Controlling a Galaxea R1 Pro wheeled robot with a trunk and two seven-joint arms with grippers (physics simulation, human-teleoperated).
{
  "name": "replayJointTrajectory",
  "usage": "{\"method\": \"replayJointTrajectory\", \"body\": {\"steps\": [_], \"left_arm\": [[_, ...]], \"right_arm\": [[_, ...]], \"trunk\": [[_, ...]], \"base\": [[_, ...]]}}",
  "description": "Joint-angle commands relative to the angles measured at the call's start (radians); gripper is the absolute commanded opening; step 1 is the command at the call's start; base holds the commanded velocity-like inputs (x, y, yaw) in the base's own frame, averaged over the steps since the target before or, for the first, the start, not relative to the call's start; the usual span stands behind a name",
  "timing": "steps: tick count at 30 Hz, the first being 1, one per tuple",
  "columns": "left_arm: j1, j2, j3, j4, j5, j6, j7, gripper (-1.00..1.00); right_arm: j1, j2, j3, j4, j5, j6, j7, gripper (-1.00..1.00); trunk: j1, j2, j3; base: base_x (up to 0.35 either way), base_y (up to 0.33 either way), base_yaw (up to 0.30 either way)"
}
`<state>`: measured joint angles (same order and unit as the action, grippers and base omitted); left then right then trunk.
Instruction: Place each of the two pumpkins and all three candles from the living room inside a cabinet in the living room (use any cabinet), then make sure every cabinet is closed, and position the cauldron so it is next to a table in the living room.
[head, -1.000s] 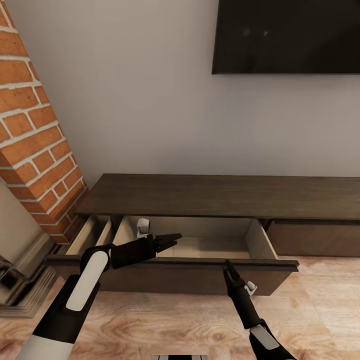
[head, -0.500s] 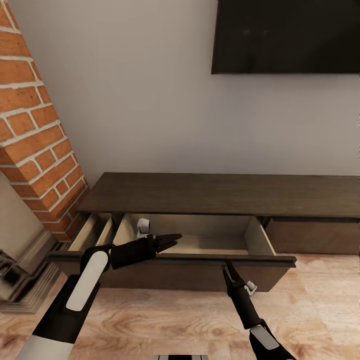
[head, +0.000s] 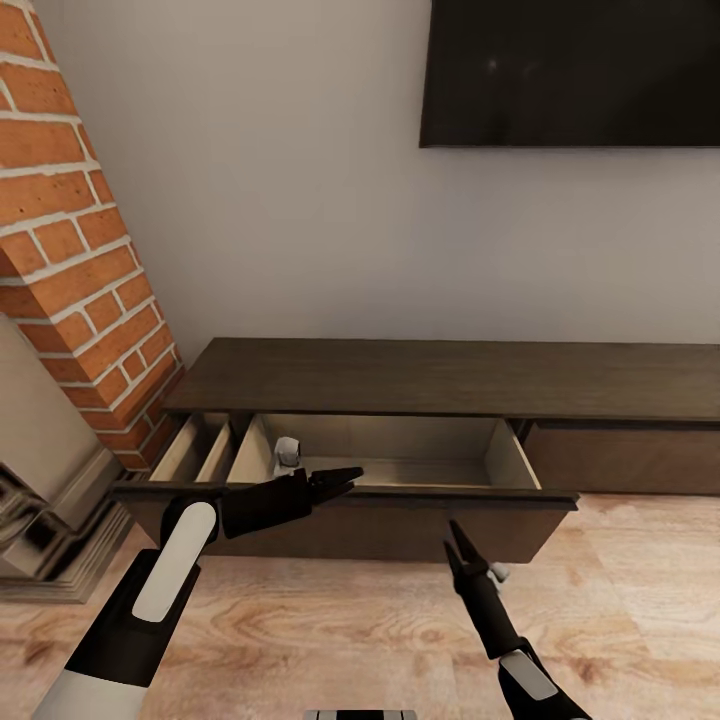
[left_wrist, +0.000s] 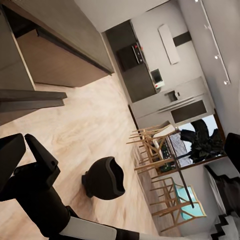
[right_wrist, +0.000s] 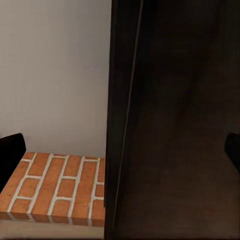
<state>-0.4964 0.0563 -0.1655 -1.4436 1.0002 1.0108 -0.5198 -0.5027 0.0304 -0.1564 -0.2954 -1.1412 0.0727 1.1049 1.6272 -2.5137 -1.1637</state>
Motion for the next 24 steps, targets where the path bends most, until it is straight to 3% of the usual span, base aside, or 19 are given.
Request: {"method": "replayJointTrajectory", "body": {"steps": [1,3,4,7,12,16,18,19,20,24], "left_arm": [[-0.001,0.001,0.0,0.0,-0.003,0.002,-0.005,1.0],[-0.001,0.001,0.0,0.0,-0.004,0.002,-0.005,1.0],[-0.001,0.001,0.0,0.0,-0.004,0.002,-0.005,1.0],[-0.001,0.001,0.0,0.001,-0.005,0.002,-0.004,1.0],[-0.001,0.001,0.0,0.002,-0.005,0.002,-0.004,1.0],[-0.001,0.001,0.0,0.003,-0.006,0.002,-0.004,1.0],[-0.001,0.001,0.0,0.005,-0.006,0.002,-0.004,1.0],[-0.001,0.002,0.0,0.006,-0.006,0.002,-0.005,1.0],[-0.001,0.002,0.0,0.006,-0.006,0.002,-0.005,1.0],[-0.001,0.002,0.0,0.006,-0.007,0.002,-0.004,1.0]], "right_arm": [[0.0,0.0,0.008,0.001,0.003,0.009,0.003,1.0],[0.0,-0.001,0.031,0.001,0.034,0.009,0.002,1.0],[-0.001,-0.008,0.072,0.001,0.101,0.009,0.002,1.0],[-0.002,-0.016,0.098,0.001,0.178,0.009,0.001,1.0],[-0.002,-0.019,0.111,0.002,0.218,0.009,-0.001,1.0],[-0.002,-0.02,0.114,0.024,0.223,0.008,-0.014,1.0],[-0.002,-0.02,0.115,0.046,0.223,0.008,-0.072,1.0],[-0.002,-0.021,0.116,0.062,0.23,0.009,-0.221,1.0],[-0.002,-0.022,0.117,0.065,0.232,0.009,-0.261,1.0],[-0.002,-0.034,0.12,0.068,0.249,0.019,-0.309,1.0]], "trunk": [[0.0,0.0,-0.001],[0.0,0.0,-0.001],[0.0,0.0,-0.001],[0.0,0.0,-0.001],[0.0,0.0,-0.001],[0.0,0.0,-0.001],[0.0,0.0,-0.001],[0.0,0.0,-0.001],[0.0,0.0,-0.001],[0.0,0.0,-0.001]], "base": [[-0.005,0.0,0.0],[-0.003,0.0,0.0],[-0.001,0.0,0.0],[0.0,0.0,0.0],[-0.003,0.0,0.0],[-0.215,0.0,0.0],[-0.28,0.0,0.0],[-0.303,0.0,0.0],[-0.305,0.0,0.0],[-0.259,0.0,0.0]]}}
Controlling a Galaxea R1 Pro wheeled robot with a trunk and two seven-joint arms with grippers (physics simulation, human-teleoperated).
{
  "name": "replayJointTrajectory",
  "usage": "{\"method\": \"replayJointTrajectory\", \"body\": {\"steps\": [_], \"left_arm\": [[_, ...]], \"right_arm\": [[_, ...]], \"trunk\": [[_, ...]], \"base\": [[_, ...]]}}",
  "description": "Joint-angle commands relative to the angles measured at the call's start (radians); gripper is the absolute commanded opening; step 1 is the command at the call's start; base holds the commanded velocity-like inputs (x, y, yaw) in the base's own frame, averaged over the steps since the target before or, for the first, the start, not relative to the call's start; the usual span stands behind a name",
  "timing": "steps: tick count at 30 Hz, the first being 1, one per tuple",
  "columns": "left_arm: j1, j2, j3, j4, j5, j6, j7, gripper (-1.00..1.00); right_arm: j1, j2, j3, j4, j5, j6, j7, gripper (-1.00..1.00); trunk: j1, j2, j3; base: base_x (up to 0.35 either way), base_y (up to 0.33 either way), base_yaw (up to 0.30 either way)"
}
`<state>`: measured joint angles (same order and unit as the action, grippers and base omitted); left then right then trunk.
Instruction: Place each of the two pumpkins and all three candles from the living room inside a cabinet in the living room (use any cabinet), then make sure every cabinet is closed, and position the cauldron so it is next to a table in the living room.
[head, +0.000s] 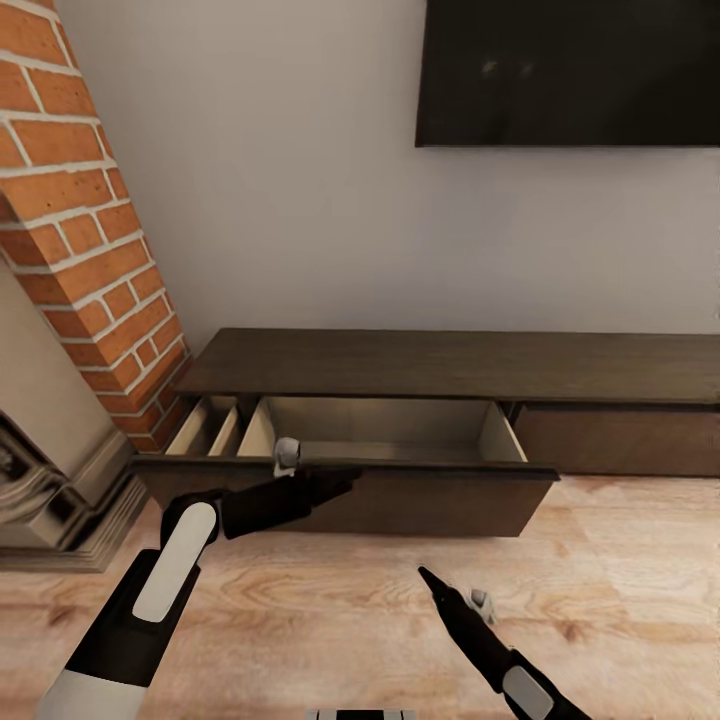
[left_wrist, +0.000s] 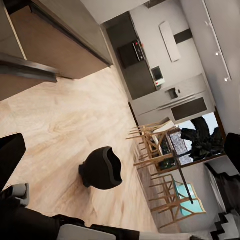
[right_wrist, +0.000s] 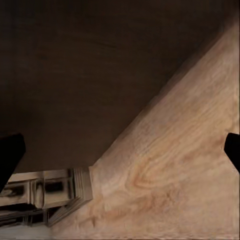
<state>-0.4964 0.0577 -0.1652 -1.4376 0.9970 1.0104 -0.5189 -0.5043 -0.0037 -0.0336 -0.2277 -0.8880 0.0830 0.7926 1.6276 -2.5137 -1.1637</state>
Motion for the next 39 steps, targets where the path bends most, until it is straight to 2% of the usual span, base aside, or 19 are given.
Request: {"method": "replayJointTrajectory", "body": {"steps": [1,5,6,8,11,13,15,17,18,21,27,28,29,34,36,39], "left_arm": [[-0.001,0.0,0.0,0.0,-0.003,0.002,-0.005,1.0],[-0.001,0.001,-0.001,0.0,-0.008,0.001,-0.004,1.0],[-0.001,0.001,-0.001,0.0,-0.017,0.001,-0.004,1.0],[-0.001,0.001,-0.002,0.0,-0.031,0.001,-0.004,1.0],[-0.001,0.001,-0.002,0.0,-0.092,0.001,-0.004,1.0],[-0.001,0.001,-0.002,0.0,-0.115,0.001,-0.004,1.0],[0.0,0.001,-0.002,0.0,-0.15,0.0,-0.004,1.0],[0.0,0.001,-0.002,0.001,-0.196,0.0,-0.004,1.0],[0.001,0.001,-0.002,0.002,-0.23,0.0,-0.004,1.0],[0.001,0.002,-0.002,0.005,-0.27,0.0,-0.004,1.0],[0.001,0.022,-0.002,0.026,-0.332,-0.001,-0.003,1.0],[0.001,0.025,-0.002,0.032,-0.342,-0.001,-0.002,1.0],[0.001,0.033,-0.002,0.04,-0.363,-0.002,-0.002,1.0],[0.002,0.036,-0.003,0.046,-0.408,-0.003,0.0,1.0],[0.002,0.037,-0.013,0.085,-0.455,-0.003,0.0,1.0],[0.002,0.037,-0.015,0.107,-0.464,-0.008,0.0,1.0]], "right_arm": [[0.0,-0.005,-0.002,0.001,0.005,0.015,-0.001,1.0],[0.0,-0.021,0.007,0.0,0.071,0.048,-0.015,1.0],[0.0,-0.026,0.012,0.0,0.114,0.062,-0.019,1.0],[0.0,-0.031,0.015,-0.002,0.157,0.071,-0.022,1.0],[-0.001,-0.046,0.019,-0.012,0.263,0.084,-0.03,1.0],[-0.002,-0.051,0.019,-0.022,0.294,0.086,-0.033,1.0],[-0.002,-0.055,0.021,-0.047,0.342,0.087,-0.037,1.0],[-0.002,-0.057,0.022,-0.087,0.421,0.088,-0.04,1.0],[-0.002,-0.058,0.021,-0.106,0.482,0.087,-0.043,1.0],[-0.003,-0.059,0.02,-0.119,0.534,0.087,-0.045,1.0],[-0.003,-0.059,0.02,-0.127,0.567,0.089,-0.052,1.0],[-0.003,-0.059,0.02,-0.128,0.569,0.088,-0.063,1.0],[-0.003,-0.058,0.022,-0.129,0.573,0.084,-0.105,1.0],[-0.003,-0.058,0.024,-0.131,0.575,0.078,-0.13,1.0],[-0.003,-0.059,0.024,-0.134,0.591,0.051,-0.13,1.0],[-0.003,-0.059,0.023,-0.134,0.607,0.038,-0.133,1.0]], "trunk": [[-0.001,0.0,-0.001],[-0.001,0.0,-0.001],[-0.001,0.0,-0.001],[-0.001,0.0,-0.001],[-0.001,0.0,-0.001],[-0.001,0.0,-0.001],[-0.001,0.0,-0.001],[-0.001,0.0,-0.001],[-0.001,0.0,-0.001],[-0.001,0.0,-0.001],[-0.003,0.001,0.019],[-0.003,0.001,0.022],[-0.004,0.001,0.026],[-0.006,0.002,0.046],[-0.007,0.003,0.053],[-0.008,0.004,0.065]], "base": [[-0.167,0.0,0.0],[-0.098,0.0,0.0],[-0.044,0.0,0.0],[-0.031,0.0,0.0],[-0.012,0.0,0.0],[-0.005,0.0,0.0],[-0.003,0.0,0.0],[-0.001,0.0,0.0],[0.0,0.0,0.0],[0.0,0.0,0.0],[0.0,0.0,0.0],[0.0,0.0,0.0],[0.0,0.0,0.0],[0.0,0.0,0.0],[0.0,0.0,0.0],[0.0,0.0,0.0]]}}
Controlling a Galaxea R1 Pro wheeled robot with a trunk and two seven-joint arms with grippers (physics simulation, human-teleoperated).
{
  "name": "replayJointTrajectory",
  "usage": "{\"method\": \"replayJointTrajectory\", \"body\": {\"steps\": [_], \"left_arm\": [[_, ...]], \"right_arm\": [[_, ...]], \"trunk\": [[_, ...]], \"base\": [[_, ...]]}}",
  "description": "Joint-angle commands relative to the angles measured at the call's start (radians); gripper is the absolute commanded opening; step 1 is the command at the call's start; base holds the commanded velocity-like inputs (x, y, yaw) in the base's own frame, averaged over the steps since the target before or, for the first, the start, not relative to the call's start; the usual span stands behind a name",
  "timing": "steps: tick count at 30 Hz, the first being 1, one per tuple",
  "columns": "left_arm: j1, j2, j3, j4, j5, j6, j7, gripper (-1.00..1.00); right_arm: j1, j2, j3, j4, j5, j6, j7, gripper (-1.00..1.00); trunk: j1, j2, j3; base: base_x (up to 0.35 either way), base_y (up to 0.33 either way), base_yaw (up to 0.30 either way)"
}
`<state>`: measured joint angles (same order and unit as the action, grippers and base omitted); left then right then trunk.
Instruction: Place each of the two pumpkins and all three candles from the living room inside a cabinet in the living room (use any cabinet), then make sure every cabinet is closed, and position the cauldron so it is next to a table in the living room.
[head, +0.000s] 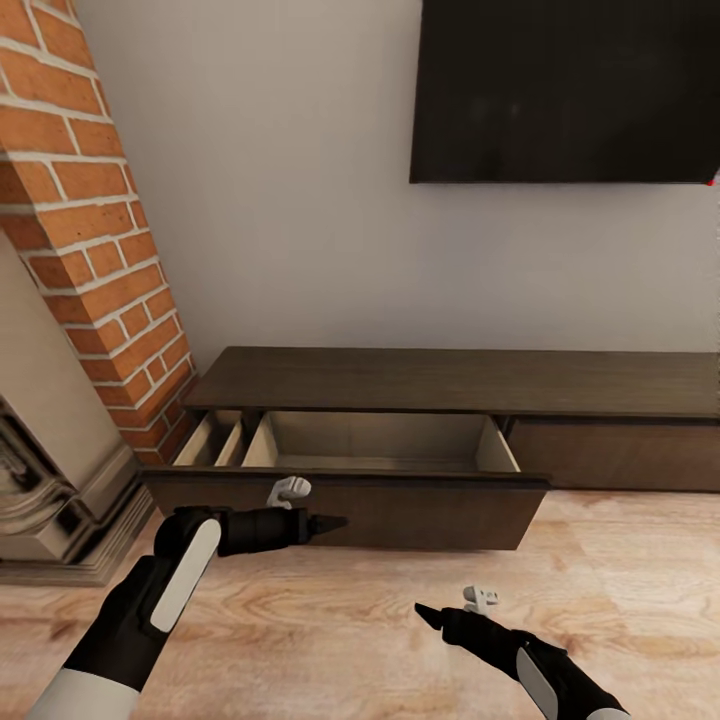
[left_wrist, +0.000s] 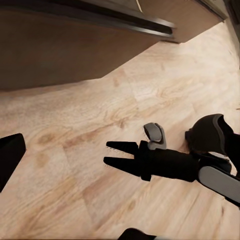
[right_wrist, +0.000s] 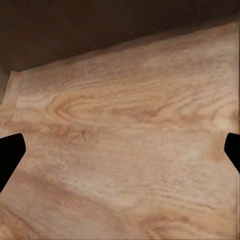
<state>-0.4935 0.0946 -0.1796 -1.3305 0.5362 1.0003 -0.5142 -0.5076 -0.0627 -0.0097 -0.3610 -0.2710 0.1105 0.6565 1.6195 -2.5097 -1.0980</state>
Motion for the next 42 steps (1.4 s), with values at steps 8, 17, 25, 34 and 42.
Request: {"method": "replayJointTrajectory", "body": {"steps": [8,17,25,34,42], "left_arm": [[-0.001,0.002,-0.003,0.08,-0.061,-0.009,-0.005,1.0],[-0.001,0.002,-0.04,0.235,-0.111,-0.01,-0.004,1.0],[-0.001,0.002,-0.041,0.363,-0.174,-0.036,-0.003,1.0],[-0.001,0.001,-0.041,0.532,-0.185,-0.133,-0.002,1.0],[-0.001,0.001,-0.041,0.752,-0.186,-0.284,-0.002,1.0]], "right_arm": [[0.0,0.0,-0.001,-0.001,0.001,0.005,0.0,1.0],[0.0,0.0,-0.001,-0.001,0.092,0.011,-0.077,1.0],[-0.002,0.0,-0.001,-0.001,0.107,0.012,-0.087,1.0],[-0.002,0.0,-0.001,-0.001,0.108,0.012,-0.09,1.0],[-0.002,0.001,-0.001,-0.001,0.108,0.013,-0.09,1.0]], "trunk": [[-0.004,0.002,0.03],[-0.008,0.004,0.065],[-0.011,0.006,0.096],[-0.015,0.008,0.131],[-0.019,0.01,0.162]], "base": [[0.0,0.0,0.0],[0.0,0.0,-0.063],[0.0,0.0,-0.285],[0.0,0.0,-0.292],[0.0,0.0,-0.071]]}}
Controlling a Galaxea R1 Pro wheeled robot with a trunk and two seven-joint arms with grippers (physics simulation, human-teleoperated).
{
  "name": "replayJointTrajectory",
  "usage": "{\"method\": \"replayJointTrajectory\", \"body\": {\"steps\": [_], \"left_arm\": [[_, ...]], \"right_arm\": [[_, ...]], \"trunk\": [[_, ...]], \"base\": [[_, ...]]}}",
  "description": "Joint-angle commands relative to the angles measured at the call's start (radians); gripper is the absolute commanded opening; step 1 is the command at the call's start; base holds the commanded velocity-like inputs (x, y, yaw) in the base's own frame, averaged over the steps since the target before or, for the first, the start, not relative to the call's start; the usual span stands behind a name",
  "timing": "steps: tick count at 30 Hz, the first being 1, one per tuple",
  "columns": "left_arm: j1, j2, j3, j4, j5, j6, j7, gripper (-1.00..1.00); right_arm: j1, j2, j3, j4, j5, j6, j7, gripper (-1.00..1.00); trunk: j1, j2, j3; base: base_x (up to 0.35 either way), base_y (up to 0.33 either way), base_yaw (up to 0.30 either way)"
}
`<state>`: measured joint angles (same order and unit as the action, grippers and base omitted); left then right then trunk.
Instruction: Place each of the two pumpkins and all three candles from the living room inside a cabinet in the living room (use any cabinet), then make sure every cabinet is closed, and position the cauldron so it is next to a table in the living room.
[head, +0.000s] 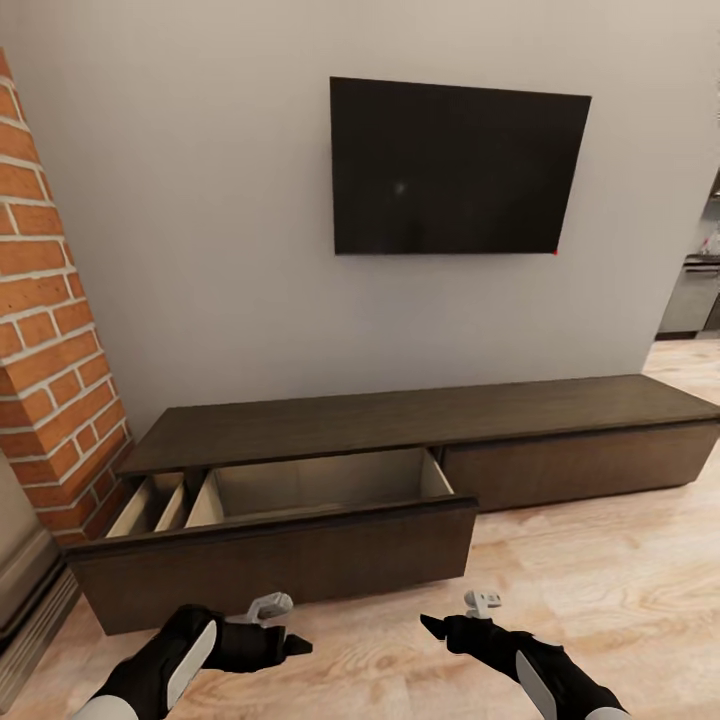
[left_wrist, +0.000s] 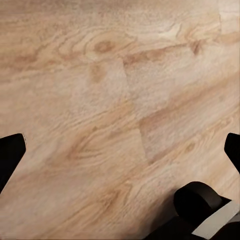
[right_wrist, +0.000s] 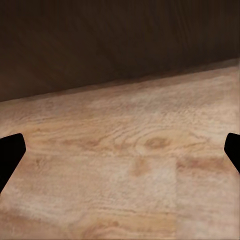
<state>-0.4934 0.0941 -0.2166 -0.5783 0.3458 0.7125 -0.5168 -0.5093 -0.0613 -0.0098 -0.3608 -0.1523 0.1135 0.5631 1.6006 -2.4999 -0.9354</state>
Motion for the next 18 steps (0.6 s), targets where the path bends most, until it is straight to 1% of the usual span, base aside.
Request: {"method": "replayJointTrajectory", "body": {"steps": [1,4,7,10,11,13,14,18], "left_arm": [[-0.001,0.001,-0.004,0.011,0.004,0.001,0.001,1.0],[-0.001,0.001,-0.004,0.062,0.004,-0.032,0.002,1.0],[-0.001,0.001,-0.003,0.117,0.004,-0.098,0.003,1.0],[0.0,0.001,-0.003,0.156,0.005,-0.135,0.003,1.0],[0.0,0.001,-0.003,0.186,0.005,-0.157,0.005,1.0],[0.0,0.001,-0.003,0.216,0.005,-0.18,0.007,1.0],[-0.001,0.001,-0.002,0.246,0.005,-0.204,0.009,1.0],[-0.001,0.001,-0.001,0.288,0.004,-0.243,0.012,1.0]], "right_arm": [[0.0,0.0,-0.001,-0.001,-0.01,0.011,0.003,1.0],[0.0,0.0,0.0,-0.001,-0.01,0.012,0.003,1.0],[0.0,0.0,0.0,-0.001,-0.009,0.012,0.002,1.0],[0.0,0.001,0.0,0.0,-0.009,0.011,0.002,1.0],[0.0,0.001,0.0,0.002,-0.01,0.011,0.001,1.0],[0.0,0.001,0.001,0.005,-0.01,0.011,0.001,1.0],[0.0,0.001,0.001,0.008,-0.01,0.011,-0.006,1.0],[0.0,0.001,0.001,0.013,-0.01,0.011,-0.039,1.0]], "trunk": [[-0.001,0.0,0.003],[-0.012,0.021,0.012],[-0.024,0.042,0.019],[-0.035,0.063,0.025],[-0.039,0.07,0.027],[-0.047,0.084,0.032],[-0.05,0.091,0.034],[-0.066,0.119,0.043]], "base": [[0.0,0.0,-0.01],[0.0,0.0,-0.012],[0.0,0.0,-0.098],[0.0,0.0,-0.176],[0.0,0.0,-0.212],[0.0,0.0,-0.223],[0.0,0.0,-0.234],[0.0,0.0,-0.24]]}}
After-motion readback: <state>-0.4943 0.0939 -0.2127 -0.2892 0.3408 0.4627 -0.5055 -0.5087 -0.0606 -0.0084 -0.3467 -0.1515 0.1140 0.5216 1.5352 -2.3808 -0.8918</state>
